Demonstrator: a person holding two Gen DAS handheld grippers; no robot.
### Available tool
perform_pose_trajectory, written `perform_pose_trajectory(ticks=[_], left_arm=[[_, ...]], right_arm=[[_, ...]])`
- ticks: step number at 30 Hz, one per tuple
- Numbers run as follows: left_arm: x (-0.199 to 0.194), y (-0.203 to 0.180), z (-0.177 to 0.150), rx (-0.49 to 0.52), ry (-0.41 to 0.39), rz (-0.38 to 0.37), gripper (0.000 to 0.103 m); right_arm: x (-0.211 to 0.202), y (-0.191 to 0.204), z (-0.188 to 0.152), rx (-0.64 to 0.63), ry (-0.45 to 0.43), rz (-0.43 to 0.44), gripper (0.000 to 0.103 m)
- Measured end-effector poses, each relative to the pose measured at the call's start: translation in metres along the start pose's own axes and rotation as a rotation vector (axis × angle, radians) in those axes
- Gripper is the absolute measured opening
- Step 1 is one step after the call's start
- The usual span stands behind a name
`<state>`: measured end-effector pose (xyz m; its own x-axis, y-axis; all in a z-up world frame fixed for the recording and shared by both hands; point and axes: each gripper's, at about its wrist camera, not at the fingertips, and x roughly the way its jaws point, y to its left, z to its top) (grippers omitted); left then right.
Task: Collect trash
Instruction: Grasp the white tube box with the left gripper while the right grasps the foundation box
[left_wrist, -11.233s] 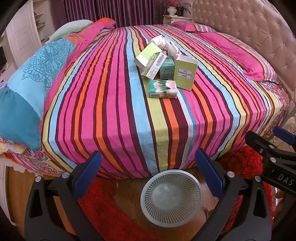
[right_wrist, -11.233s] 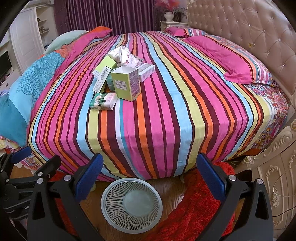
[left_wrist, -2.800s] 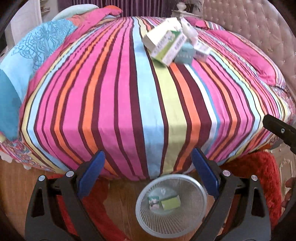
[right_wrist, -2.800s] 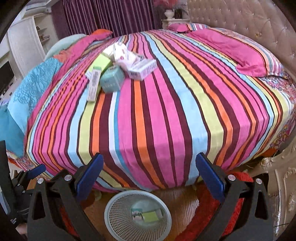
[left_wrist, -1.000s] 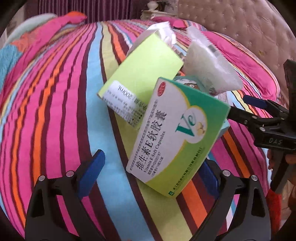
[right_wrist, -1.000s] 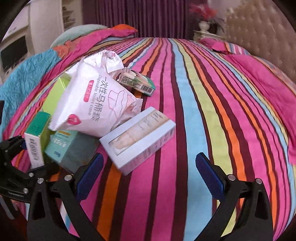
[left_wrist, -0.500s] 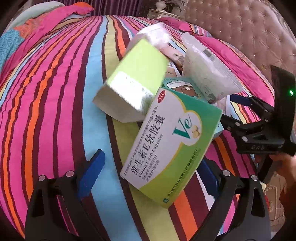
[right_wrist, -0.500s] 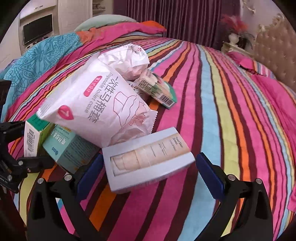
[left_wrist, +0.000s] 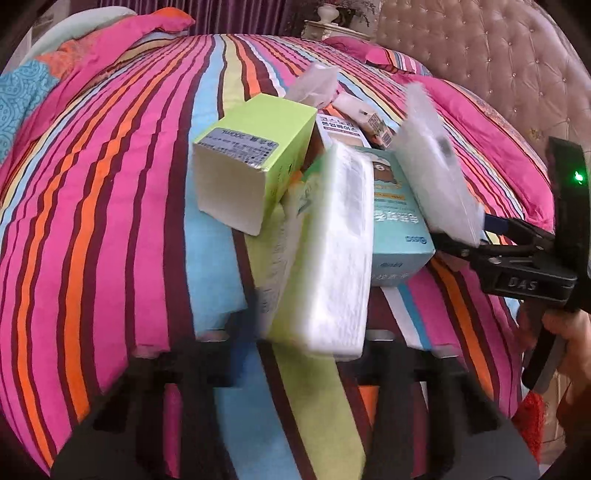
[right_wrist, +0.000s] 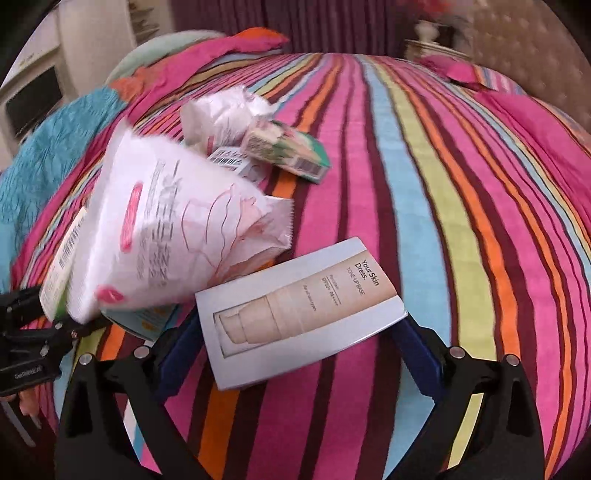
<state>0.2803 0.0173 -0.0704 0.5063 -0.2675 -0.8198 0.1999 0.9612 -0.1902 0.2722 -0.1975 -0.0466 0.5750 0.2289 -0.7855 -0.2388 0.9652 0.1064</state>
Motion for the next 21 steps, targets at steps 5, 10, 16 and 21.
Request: perform_pose_trajectory(ticks=[5, 10, 16, 21], left_arm=[[0.002, 0.004, -0.002, -0.019, 0.020, -0.026, 0.027], [-0.001, 0.000, 0.005, -0.005, 0.027, -0.042, 0.042], [0.003, 0.003, 0.011, -0.031, -0.001, -0.003, 0.055], [0.004, -0.006, 0.013, 0.023, 0.013, 0.011, 0.025]], right_arm=[[-0.011, -0.006, -0.013, 0.051, 0.006, -0.012, 0.092], [-0.008, -0.006, -0.015, 0.071, 0.026, 0.005, 0.092], [-0.007, -0.005, -0.016, 0.074, 0.026, -0.005, 0.092], [-0.011, -0.006, -0.018, 0.093, 0.025, -0.019, 0.091]])
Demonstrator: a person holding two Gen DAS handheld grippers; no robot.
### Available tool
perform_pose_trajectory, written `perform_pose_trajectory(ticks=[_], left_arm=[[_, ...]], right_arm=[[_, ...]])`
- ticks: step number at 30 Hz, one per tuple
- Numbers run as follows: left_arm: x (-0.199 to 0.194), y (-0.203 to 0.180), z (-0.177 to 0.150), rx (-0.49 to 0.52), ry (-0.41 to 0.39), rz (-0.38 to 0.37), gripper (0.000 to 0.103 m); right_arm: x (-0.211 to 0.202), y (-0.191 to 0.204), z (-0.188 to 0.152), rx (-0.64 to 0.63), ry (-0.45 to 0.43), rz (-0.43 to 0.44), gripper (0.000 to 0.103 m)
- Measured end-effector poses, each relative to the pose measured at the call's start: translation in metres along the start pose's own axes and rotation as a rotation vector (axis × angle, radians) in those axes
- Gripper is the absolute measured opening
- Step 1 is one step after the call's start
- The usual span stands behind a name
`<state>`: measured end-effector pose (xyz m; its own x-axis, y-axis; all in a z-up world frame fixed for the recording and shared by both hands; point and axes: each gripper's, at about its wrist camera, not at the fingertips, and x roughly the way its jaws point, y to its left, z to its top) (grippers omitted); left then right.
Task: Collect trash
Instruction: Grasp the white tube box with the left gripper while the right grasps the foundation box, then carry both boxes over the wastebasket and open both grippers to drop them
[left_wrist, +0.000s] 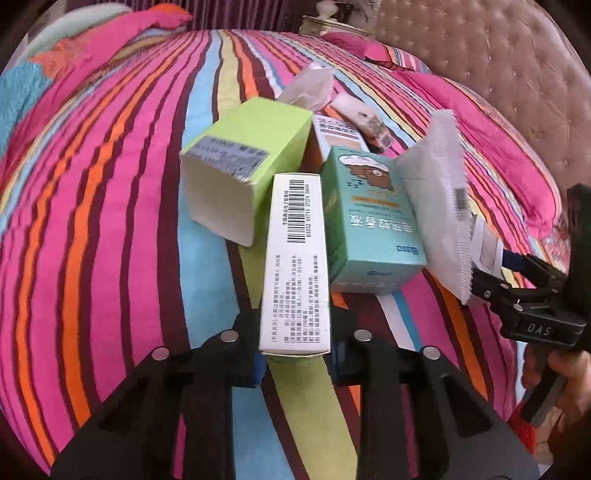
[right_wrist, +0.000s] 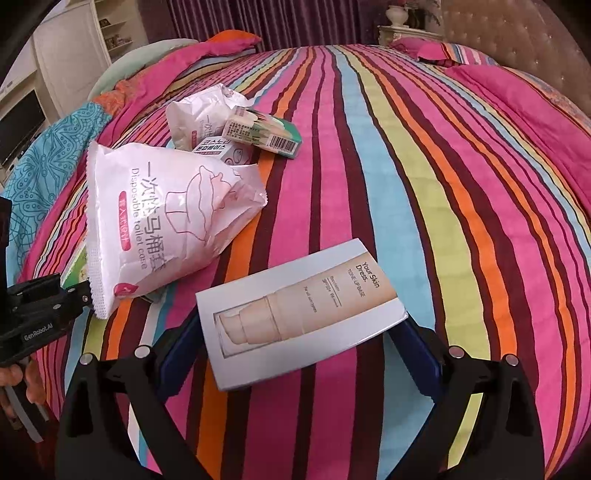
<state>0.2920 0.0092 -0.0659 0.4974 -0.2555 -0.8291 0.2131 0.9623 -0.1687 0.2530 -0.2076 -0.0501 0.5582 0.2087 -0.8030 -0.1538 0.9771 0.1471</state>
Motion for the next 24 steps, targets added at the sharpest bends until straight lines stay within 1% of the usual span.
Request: perform_pose_trajectory(ticks=[1, 5, 7, 10, 15, 20, 24], left_arm=[[-0.003, -0.002, -0.002, 0.010, -0.011, 0.010, 0.025], [-0.017, -0.001, -0.011, -0.002, -0.035, 0.008, 0.025], [-0.027, 0.001, -0.022, 0.004, -0.050, 0.027, 0.025], [-0.039, 0.002, -0.039, 0.009, -0.054, 0.013, 0.025], [-0.057, 0.006, -0.068, -0.018, -0.053, 0.000, 0.025], [-0.074, -0.001, -0.094, -0.008, -0.050, 0.005, 0.025], [-0.098, -0.013, -0.118, 0.009, -0.061, -0.014, 0.025]], right_arm=[[-0.002, 0.000, -0.001, 0.003, -0.001, -0.002, 0.091], [-0.014, -0.002, -0.010, 0.055, -0.024, 0.000, 0.091], [-0.023, -0.006, -0.015, 0.109, -0.038, 0.014, 0.091], [-0.036, -0.010, -0.023, 0.158, -0.053, 0.033, 0.091], [-0.053, -0.007, -0.039, 0.185, -0.055, 0.051, 0.091], [-0.066, -0.002, -0.056, 0.205, -0.051, 0.078, 0.091], [-0.083, 0.008, -0.074, 0.202, -0.053, 0.102, 0.091]])
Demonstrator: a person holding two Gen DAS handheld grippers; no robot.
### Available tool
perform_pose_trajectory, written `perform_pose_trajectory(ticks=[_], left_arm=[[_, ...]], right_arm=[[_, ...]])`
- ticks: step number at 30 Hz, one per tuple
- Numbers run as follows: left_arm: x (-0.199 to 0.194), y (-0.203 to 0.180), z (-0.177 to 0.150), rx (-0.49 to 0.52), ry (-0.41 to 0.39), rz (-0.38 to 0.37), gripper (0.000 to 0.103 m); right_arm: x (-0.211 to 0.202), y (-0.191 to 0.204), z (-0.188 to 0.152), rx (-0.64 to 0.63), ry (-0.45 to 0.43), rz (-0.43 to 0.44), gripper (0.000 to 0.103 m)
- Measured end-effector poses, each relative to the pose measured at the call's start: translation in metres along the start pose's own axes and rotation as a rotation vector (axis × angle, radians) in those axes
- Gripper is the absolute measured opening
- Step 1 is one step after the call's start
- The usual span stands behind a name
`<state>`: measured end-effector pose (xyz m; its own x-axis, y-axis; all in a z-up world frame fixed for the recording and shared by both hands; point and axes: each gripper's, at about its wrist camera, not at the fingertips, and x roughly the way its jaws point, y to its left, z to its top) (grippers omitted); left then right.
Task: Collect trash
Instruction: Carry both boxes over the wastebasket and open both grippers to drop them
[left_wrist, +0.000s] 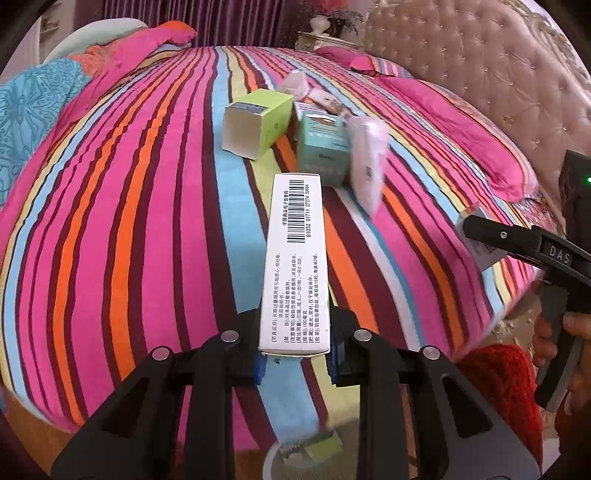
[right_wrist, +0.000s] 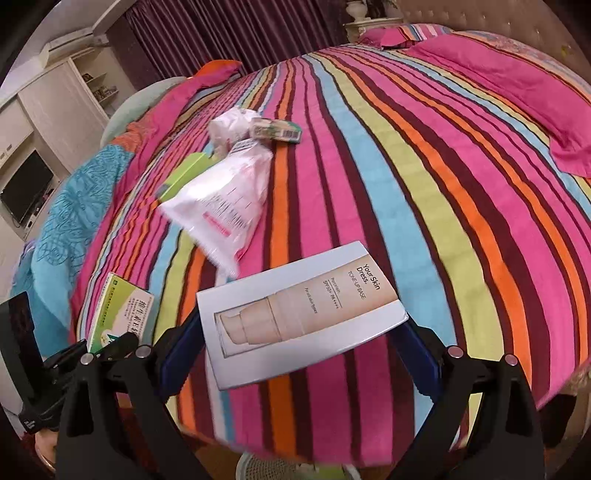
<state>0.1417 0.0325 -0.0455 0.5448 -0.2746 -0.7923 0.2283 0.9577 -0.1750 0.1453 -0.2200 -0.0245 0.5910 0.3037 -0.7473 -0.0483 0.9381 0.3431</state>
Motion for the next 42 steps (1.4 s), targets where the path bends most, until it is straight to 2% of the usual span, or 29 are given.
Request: perform_pose_trajectory(ticks=[9, 17, 23, 29, 30, 32, 37, 42], left_arm=[[-0.041, -0.024, -0.064, 0.040, 0.043, -0.032, 0.025], [-0.045, -0.036, -0.116, 0.035, 0.125, -0.048, 0.025], [-0.033, -0.037, -0.148, -0.014, 0.216, -0.077, 0.025], [-0.013, -0.034, -0.163, -0.054, 0.302, -0.096, 0.025], [-0.009, -0.034, -0.166, -0.059, 0.322, -0.098, 0.025], [-0.002, -0.033, -0.172, -0.066, 0.356, -0.097, 0.025], [0.012, -0.033, -0.181, -0.066, 0.420, -0.093, 0.025], [0.029, -0.036, -0.189, -0.063, 0.503, -0.090, 0.025]], right_arm=[[-0.034, 0.022, -0.053, -0.026, 0.016, 0.010, 0.091], [-0.042, 0.031, -0.097, -0.020, 0.084, 0.003, 0.091], [-0.032, 0.026, -0.130, 0.031, 0.210, -0.013, 0.091], [0.003, 0.013, -0.171, 0.137, 0.425, 0.007, 0.091], [0.015, 0.007, -0.179, 0.181, 0.484, 0.011, 0.091], [0.025, 0.000, -0.185, 0.226, 0.531, 0.011, 0.091], [0.043, -0.010, -0.194, 0.285, 0.601, 0.013, 0.091], [0.058, -0.010, -0.204, 0.276, 0.646, -0.002, 0.091]])
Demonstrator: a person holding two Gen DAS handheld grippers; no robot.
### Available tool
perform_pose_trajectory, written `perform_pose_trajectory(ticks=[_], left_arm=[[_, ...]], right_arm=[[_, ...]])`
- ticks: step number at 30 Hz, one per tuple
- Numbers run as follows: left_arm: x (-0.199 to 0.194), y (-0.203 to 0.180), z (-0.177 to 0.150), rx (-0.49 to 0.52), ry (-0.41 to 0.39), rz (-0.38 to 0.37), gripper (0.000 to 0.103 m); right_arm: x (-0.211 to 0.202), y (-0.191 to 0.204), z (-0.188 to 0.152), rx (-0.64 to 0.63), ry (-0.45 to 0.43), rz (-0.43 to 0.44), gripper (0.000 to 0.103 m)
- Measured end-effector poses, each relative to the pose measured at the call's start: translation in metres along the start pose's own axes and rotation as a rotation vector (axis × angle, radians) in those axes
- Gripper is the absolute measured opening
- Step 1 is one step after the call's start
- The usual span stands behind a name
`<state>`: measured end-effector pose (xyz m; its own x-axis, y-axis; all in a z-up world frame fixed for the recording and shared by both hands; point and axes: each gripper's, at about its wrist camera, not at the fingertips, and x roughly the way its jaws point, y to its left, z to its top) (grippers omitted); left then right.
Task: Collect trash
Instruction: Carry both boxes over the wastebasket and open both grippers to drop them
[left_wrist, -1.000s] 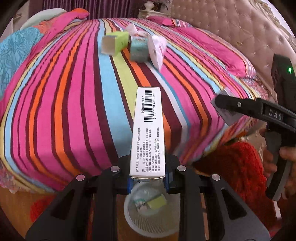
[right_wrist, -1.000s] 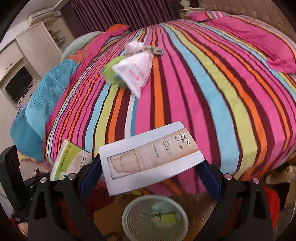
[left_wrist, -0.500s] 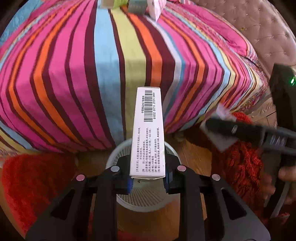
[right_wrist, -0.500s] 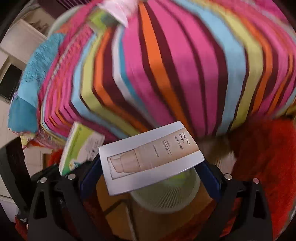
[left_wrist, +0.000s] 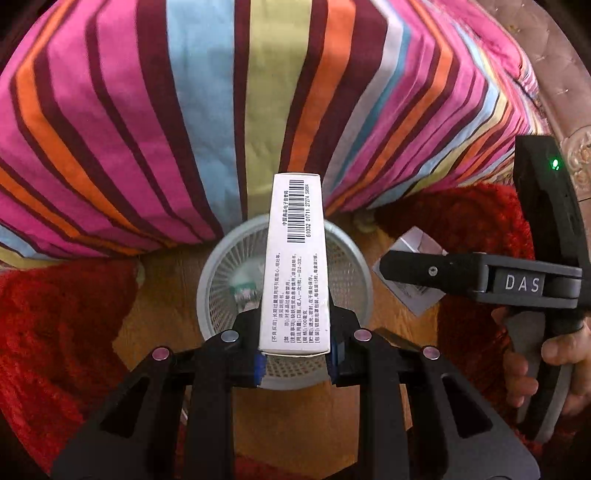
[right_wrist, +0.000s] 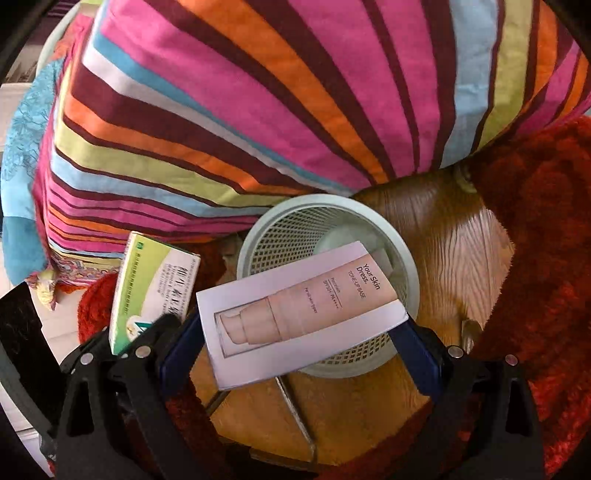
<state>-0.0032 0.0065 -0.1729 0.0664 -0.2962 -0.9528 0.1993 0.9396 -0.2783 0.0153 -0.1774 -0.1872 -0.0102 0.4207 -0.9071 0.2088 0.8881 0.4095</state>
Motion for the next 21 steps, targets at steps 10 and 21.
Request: perform_pose_trajectory(ticks=[10, 21], left_arm=[[0.030, 0.009, 0.001, -0.034, 0.136, -0.012, 0.025], [0.050, 0.017, -0.001, -0.075, 0.235, 0.041, 0.076]], right_arm=[[0.028, -0.006, 0.005, 0.020, 0.097, -0.048, 0.091], [0.051, -0.007, 0.006, 0.041, 0.163, -0.058, 0.095]])
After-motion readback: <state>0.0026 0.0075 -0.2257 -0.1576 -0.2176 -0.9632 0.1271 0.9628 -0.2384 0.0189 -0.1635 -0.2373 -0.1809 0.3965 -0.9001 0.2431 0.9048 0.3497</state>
